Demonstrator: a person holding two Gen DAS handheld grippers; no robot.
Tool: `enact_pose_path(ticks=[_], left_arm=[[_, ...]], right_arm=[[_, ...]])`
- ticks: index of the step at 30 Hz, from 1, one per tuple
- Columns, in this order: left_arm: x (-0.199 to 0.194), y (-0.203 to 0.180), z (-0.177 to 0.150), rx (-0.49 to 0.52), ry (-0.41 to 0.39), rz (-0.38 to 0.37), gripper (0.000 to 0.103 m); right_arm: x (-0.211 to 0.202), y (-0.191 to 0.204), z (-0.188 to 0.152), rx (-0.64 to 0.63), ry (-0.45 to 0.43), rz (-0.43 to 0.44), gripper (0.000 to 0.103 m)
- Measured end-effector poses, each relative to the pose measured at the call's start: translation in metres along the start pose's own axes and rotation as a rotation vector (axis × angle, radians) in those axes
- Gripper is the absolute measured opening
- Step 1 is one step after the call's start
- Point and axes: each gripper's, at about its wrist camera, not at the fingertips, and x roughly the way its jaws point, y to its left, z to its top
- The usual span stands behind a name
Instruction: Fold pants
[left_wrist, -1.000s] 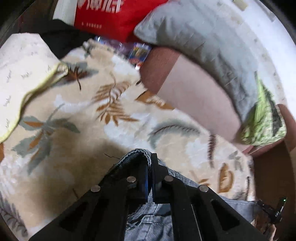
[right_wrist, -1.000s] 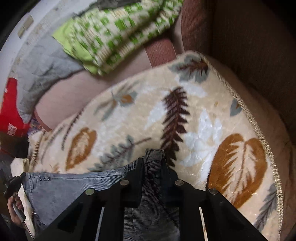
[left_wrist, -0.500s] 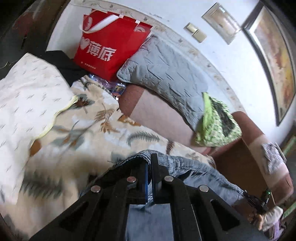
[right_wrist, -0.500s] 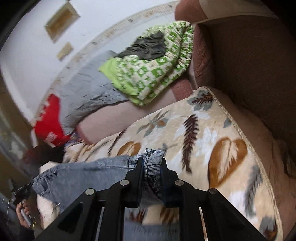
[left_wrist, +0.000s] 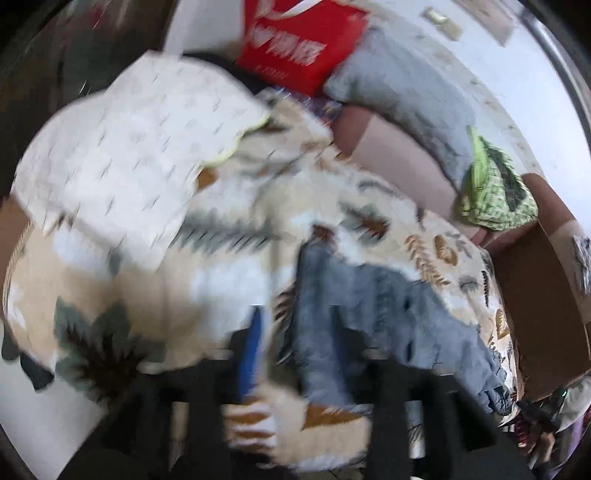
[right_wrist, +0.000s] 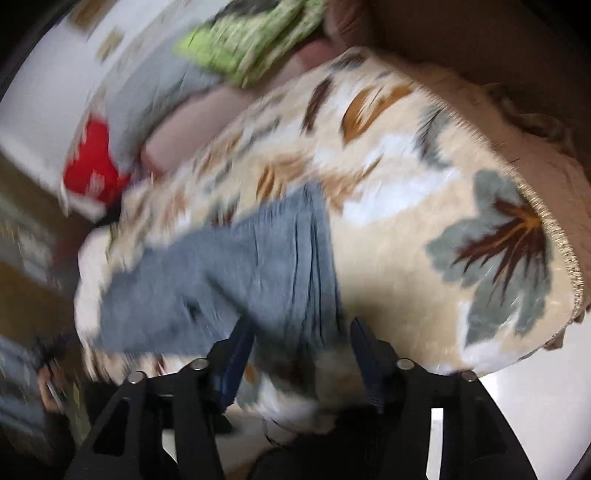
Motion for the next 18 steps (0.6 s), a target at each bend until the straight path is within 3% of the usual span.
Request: enact_pose_path(ticks=[3, 5, 8, 10, 12, 13, 15, 18], left_arm=[[0.014, -0.047, 0.000, 0.093, -0.003, -0.055, 0.060], [0.031, -0.069, -0.006, 0.137, 0.023, -0.045, 0.060], [0.071, -0.096, -0.025, 0.190, 0.085, -0.029, 0.060], [0.098, -0.105, -0.042, 0.233, 0.125, 0.045, 0.060], [0.114, -0.098, -0.055, 0.228, 0.166, 0.094, 0.060], [0.119, -0.095, -0.060, 0.228, 0.170, 0.102, 0.060], [0.118, -0.095, -0.064, 0.247, 0.148, 0.093, 0.061], [0.116, -0.093, -0.064, 0.248, 0.147, 0.080, 0.062]], right_arm=[[0.006, 0.005, 0.025, 0.074, -0.024, 0.057, 0.060], [0.022, 0.013, 0.038, 0.083, 0.003, 0.066, 0.060], [0.054, 0.021, 0.049, 0.099, 0.074, 0.004, 0.060], [0.076, 0.024, 0.053, 0.098, 0.111, -0.049, 0.059], [0.091, 0.024, 0.058, 0.081, 0.132, -0.108, 0.045], [0.094, 0.026, 0.058, 0.054, 0.138, -0.138, 0.020], [0.093, 0.034, 0.062, 0.007, 0.128, -0.182, 0.011], [0.076, 0.054, 0.074, -0.091, 0.033, -0.273, 0.009]])
